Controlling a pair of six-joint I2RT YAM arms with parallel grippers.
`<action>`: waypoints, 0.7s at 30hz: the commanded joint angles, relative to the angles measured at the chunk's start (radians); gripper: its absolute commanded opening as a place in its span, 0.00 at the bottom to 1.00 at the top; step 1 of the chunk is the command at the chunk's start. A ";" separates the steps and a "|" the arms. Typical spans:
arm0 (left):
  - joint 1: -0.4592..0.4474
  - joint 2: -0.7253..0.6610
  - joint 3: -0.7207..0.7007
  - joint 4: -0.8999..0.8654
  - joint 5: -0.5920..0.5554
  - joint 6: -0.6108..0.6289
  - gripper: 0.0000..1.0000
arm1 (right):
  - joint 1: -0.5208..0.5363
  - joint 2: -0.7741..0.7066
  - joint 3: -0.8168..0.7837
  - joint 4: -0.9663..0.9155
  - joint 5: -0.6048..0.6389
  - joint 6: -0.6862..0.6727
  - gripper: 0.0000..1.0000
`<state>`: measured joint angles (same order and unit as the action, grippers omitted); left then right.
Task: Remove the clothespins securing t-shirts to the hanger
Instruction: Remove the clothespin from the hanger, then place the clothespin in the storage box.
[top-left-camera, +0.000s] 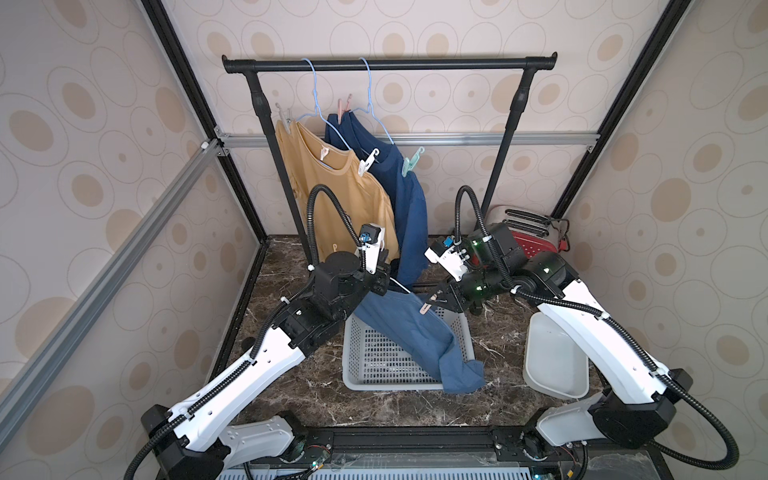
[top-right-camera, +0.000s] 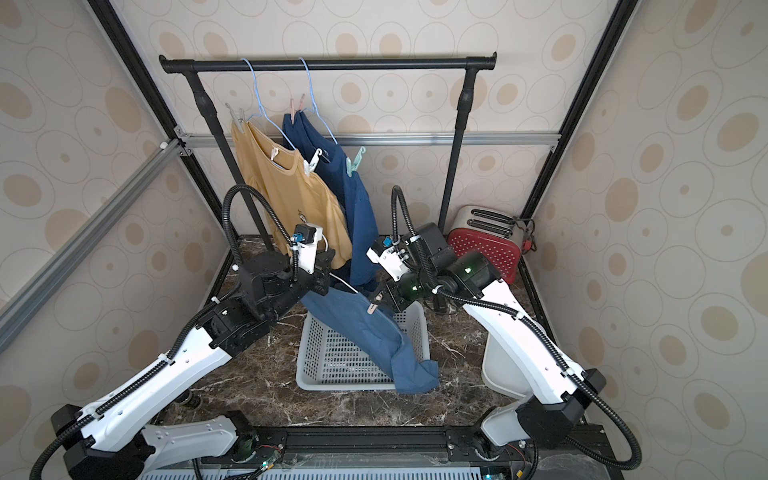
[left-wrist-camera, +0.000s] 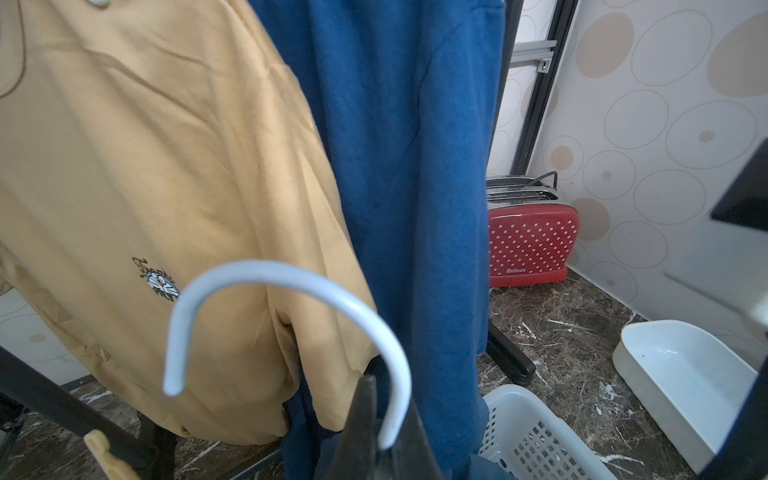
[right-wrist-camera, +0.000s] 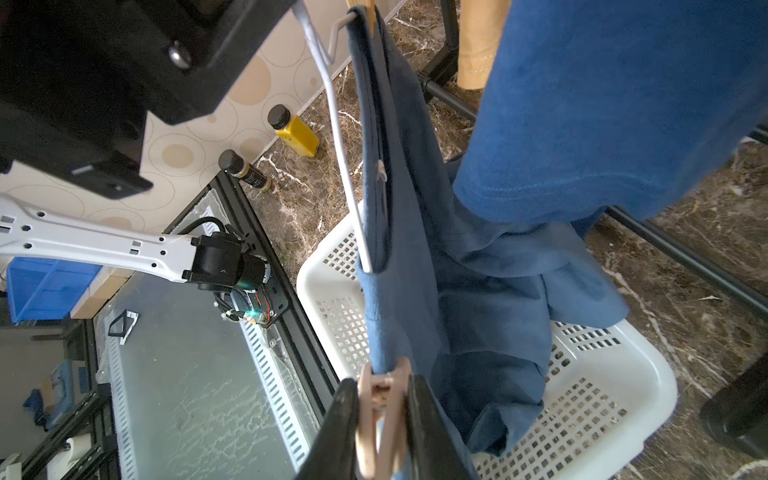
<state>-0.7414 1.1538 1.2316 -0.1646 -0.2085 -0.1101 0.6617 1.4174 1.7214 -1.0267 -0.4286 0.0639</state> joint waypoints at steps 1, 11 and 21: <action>0.006 -0.017 -0.003 0.037 -0.022 0.021 0.00 | 0.005 -0.047 -0.008 0.019 0.039 0.008 0.15; 0.007 -0.008 -0.018 0.037 -0.023 0.035 0.00 | -0.022 -0.114 -0.014 0.020 0.166 0.044 0.13; 0.006 -0.002 -0.009 0.042 0.017 0.050 0.01 | -0.292 -0.293 -0.220 -0.085 0.358 0.058 0.10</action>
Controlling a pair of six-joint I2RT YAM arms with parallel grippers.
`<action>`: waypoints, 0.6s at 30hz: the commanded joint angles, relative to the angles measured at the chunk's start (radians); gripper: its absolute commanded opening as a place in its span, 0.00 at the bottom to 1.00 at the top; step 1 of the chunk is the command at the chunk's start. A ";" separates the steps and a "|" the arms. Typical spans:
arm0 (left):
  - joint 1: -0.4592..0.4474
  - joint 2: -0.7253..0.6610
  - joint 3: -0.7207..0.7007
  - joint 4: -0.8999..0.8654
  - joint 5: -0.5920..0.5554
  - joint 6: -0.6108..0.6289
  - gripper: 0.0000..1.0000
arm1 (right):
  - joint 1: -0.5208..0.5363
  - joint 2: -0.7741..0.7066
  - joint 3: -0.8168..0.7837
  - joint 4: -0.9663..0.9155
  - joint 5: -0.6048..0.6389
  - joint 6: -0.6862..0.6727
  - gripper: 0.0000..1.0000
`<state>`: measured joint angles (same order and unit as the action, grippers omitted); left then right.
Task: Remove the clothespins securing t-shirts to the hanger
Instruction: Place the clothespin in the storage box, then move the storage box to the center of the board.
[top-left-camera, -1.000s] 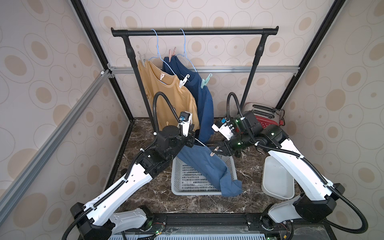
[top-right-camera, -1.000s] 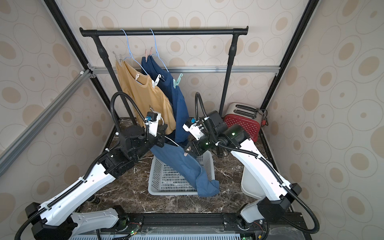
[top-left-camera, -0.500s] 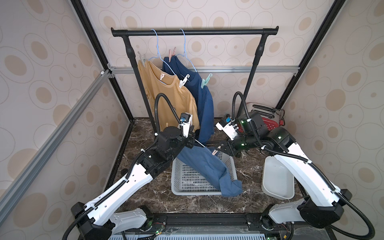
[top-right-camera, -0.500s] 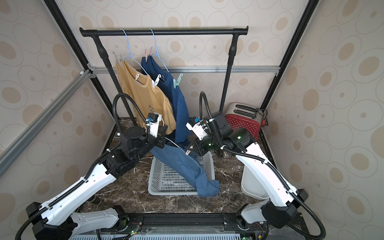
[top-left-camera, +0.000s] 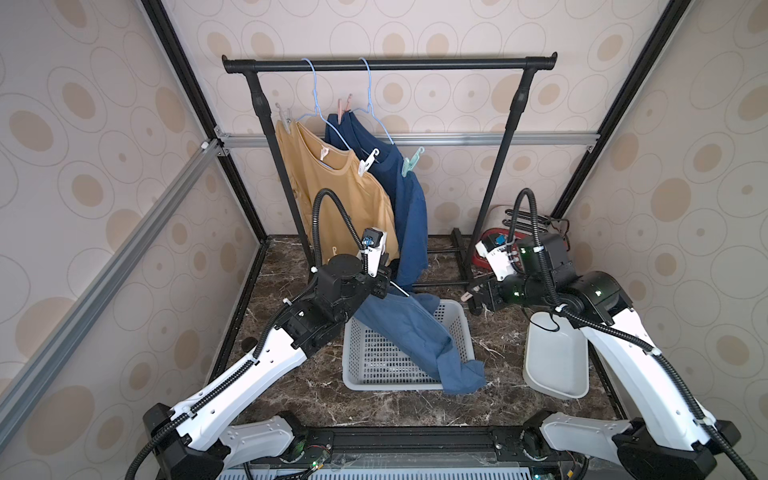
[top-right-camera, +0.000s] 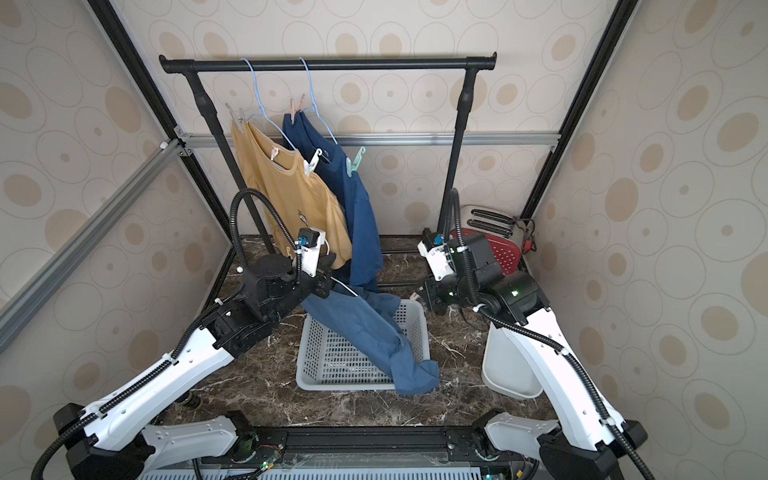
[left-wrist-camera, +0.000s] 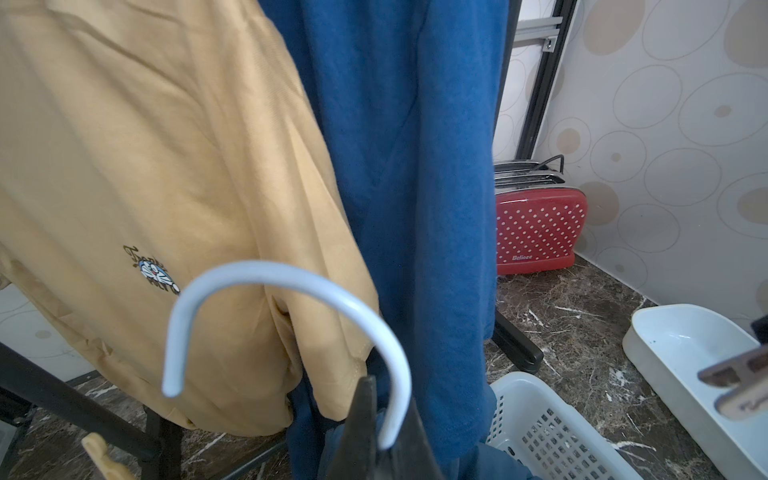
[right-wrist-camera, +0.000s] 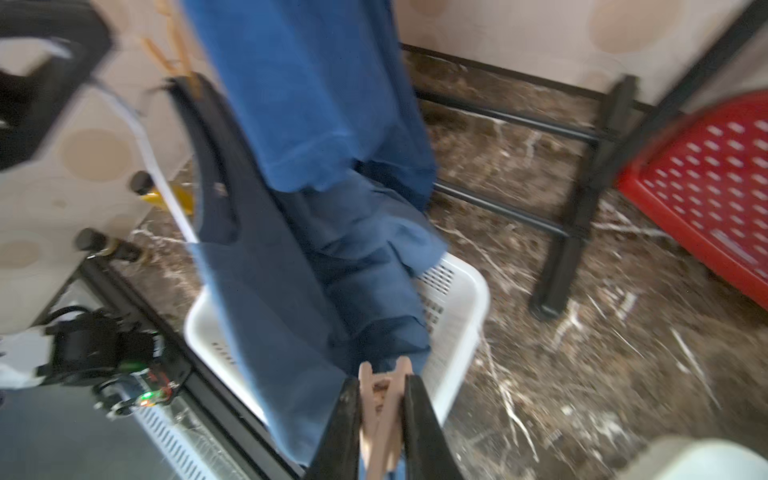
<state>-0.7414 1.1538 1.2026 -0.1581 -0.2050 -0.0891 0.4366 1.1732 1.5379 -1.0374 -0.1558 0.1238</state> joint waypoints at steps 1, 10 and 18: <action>0.007 -0.001 0.021 0.038 0.022 0.029 0.01 | -0.110 -0.065 -0.058 -0.096 0.118 -0.014 0.10; 0.008 0.004 0.015 0.060 0.098 0.026 0.01 | -0.388 -0.088 -0.236 -0.186 0.324 -0.105 0.08; 0.006 0.000 0.000 0.078 0.130 0.033 0.01 | -0.464 0.007 -0.370 -0.128 0.451 -0.135 0.08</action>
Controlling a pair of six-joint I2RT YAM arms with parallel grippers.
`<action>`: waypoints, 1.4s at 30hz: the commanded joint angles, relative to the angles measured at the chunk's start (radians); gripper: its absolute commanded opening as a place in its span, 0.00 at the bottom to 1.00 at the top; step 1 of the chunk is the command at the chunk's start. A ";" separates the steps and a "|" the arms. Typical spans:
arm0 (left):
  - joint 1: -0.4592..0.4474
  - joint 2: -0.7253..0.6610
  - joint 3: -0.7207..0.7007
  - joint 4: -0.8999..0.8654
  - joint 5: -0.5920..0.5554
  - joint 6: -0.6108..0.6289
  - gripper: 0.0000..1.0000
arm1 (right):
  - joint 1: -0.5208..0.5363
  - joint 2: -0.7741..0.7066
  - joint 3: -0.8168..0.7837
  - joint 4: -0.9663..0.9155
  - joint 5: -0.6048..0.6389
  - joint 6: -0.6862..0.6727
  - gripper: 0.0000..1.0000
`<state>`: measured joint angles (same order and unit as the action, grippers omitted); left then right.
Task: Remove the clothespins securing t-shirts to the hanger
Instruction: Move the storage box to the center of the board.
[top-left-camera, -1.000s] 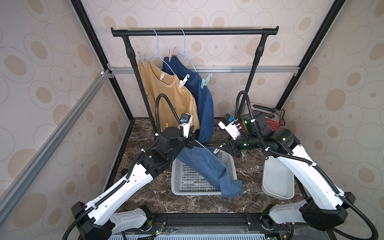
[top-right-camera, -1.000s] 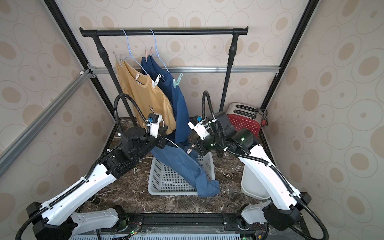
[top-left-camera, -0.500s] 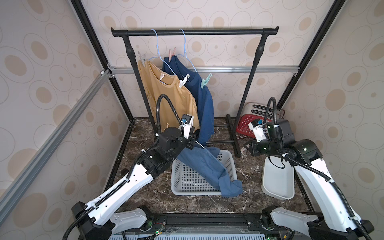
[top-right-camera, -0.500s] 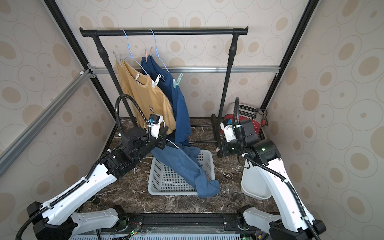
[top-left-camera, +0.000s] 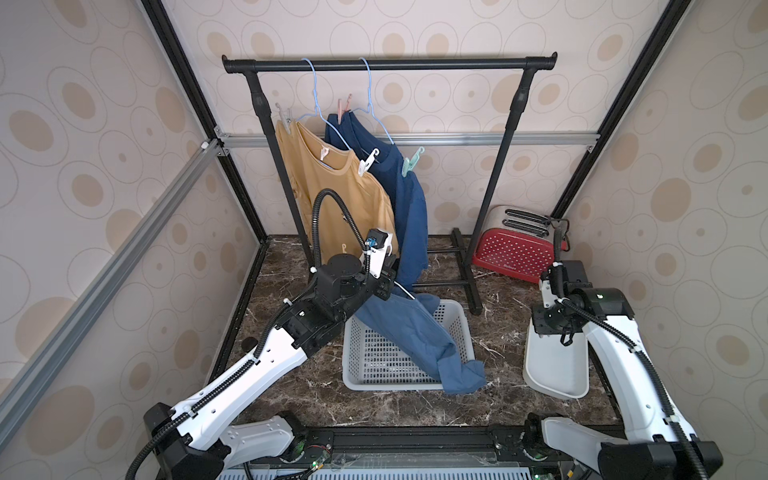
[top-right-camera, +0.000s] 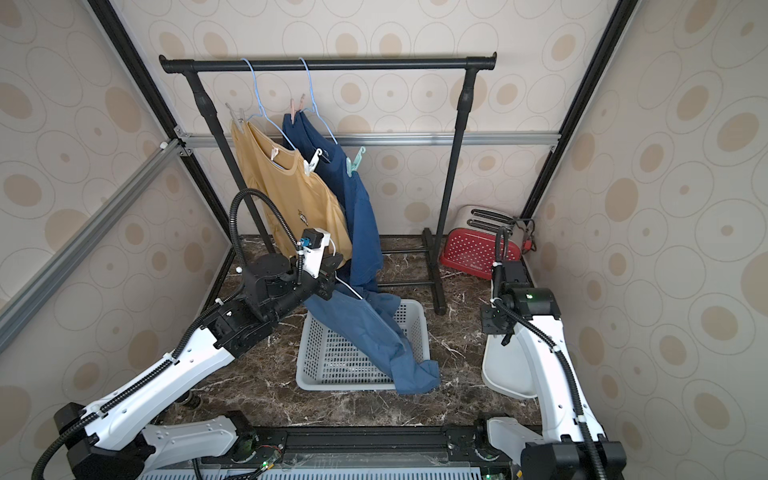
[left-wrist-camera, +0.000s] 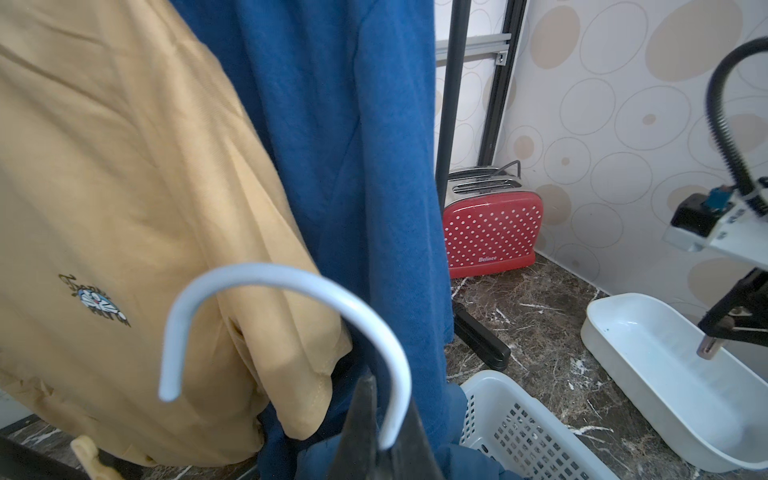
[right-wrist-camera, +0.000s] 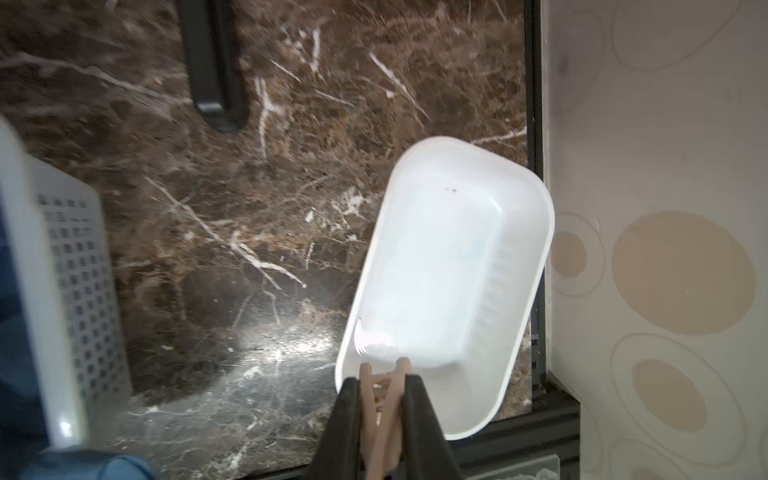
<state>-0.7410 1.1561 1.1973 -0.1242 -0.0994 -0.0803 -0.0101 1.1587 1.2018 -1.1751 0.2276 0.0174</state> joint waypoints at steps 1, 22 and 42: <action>0.006 -0.004 0.004 0.044 0.026 0.024 0.01 | -0.030 0.040 -0.049 0.026 0.072 -0.032 0.08; 0.007 -0.023 -0.012 0.040 0.004 0.031 0.02 | -0.082 0.505 -0.046 0.143 0.064 -0.046 0.26; 0.006 -0.006 0.004 0.027 -0.008 0.038 0.02 | -0.058 0.556 -0.022 0.135 -0.069 -0.050 0.37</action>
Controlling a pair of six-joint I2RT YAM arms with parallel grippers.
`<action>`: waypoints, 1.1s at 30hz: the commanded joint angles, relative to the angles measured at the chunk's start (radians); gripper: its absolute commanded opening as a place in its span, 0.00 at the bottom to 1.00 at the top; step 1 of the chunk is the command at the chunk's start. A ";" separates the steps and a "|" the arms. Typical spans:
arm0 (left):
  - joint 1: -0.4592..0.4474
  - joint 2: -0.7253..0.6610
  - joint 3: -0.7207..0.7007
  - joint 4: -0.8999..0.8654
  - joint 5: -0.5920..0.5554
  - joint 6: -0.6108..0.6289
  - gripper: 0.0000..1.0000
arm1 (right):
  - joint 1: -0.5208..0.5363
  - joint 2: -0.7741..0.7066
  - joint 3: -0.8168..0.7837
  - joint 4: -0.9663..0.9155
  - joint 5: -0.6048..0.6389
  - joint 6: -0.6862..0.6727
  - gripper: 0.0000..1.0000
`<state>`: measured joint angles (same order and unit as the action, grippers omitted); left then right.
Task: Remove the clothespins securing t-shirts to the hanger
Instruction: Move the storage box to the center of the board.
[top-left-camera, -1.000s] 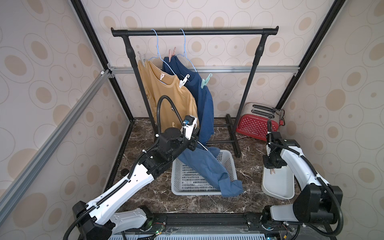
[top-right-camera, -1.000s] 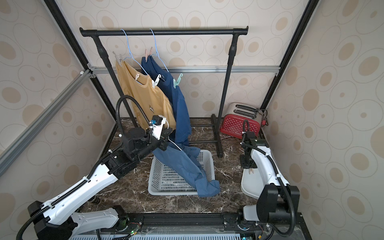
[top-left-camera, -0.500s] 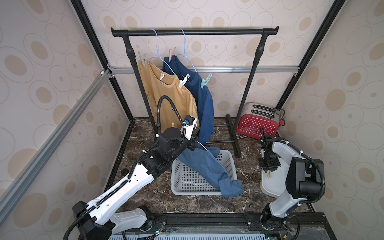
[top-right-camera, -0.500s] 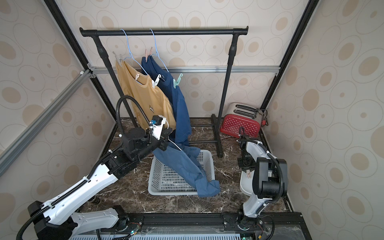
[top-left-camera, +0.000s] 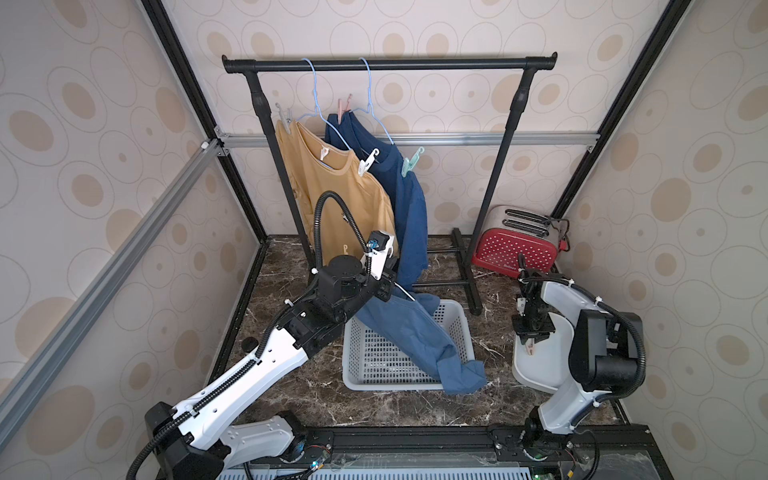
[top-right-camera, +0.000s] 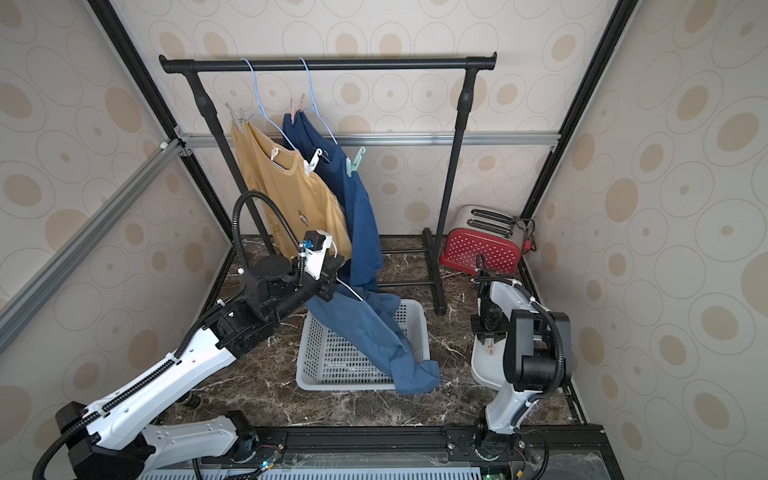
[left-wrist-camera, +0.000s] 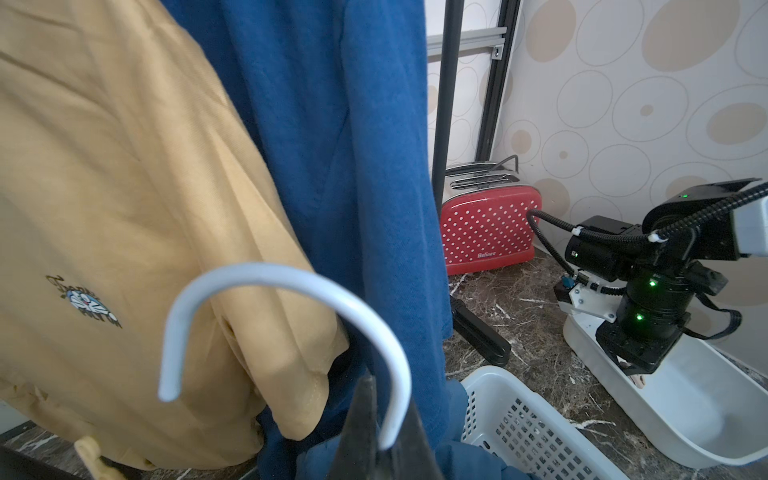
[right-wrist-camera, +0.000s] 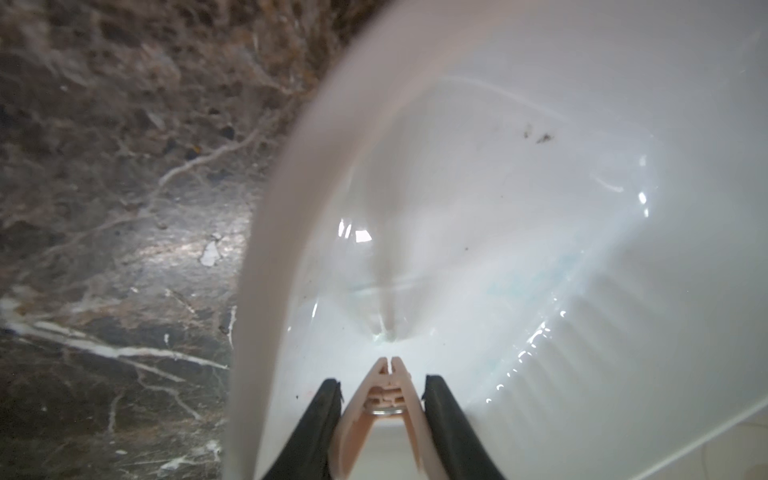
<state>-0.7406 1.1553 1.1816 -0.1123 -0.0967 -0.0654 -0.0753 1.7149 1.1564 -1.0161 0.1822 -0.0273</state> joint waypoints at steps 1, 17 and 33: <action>0.007 -0.002 0.022 0.013 -0.009 0.022 0.02 | 0.007 -0.005 0.024 -0.025 -0.017 -0.005 0.38; 0.007 0.004 0.075 -0.046 -0.035 0.048 0.02 | 0.007 -0.132 0.043 -0.053 -0.011 -0.002 0.54; 0.007 0.036 0.161 -0.089 -0.023 -0.019 0.02 | 0.661 -0.397 0.451 0.031 0.000 -0.057 0.58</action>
<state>-0.7406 1.1923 1.2854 -0.2127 -0.1303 -0.0555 0.5026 1.3098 1.5654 -1.0264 0.1913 -0.0727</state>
